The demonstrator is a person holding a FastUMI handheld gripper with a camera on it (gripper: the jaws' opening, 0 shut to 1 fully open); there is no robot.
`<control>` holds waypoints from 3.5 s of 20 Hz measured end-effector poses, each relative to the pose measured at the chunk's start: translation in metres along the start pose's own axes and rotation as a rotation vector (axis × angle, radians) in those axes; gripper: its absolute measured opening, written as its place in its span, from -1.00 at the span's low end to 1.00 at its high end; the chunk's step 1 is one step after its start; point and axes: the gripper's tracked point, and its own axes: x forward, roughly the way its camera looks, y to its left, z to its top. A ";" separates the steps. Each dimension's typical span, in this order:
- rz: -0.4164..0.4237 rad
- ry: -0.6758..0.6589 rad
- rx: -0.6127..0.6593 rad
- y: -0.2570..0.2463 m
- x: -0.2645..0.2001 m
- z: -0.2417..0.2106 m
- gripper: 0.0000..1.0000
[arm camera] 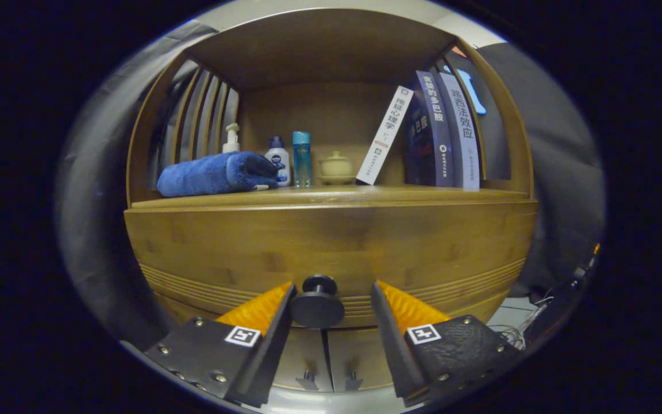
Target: Pull open the drawer, take out the items inside it, and place them on the countertop above the cabinet.
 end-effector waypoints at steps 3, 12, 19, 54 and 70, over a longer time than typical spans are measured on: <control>-0.027 -0.028 -0.043 0.008 0.002 0.000 0.17; 0.030 -0.016 0.060 0.010 -0.009 -0.009 -0.25; 0.000 0.067 -0.003 0.015 -0.048 -0.047 -0.97; -0.005 0.024 0.130 0.018 -0.073 -0.030 -0.25; -0.038 -0.065 0.113 -0.011 -0.049 0.008 0.55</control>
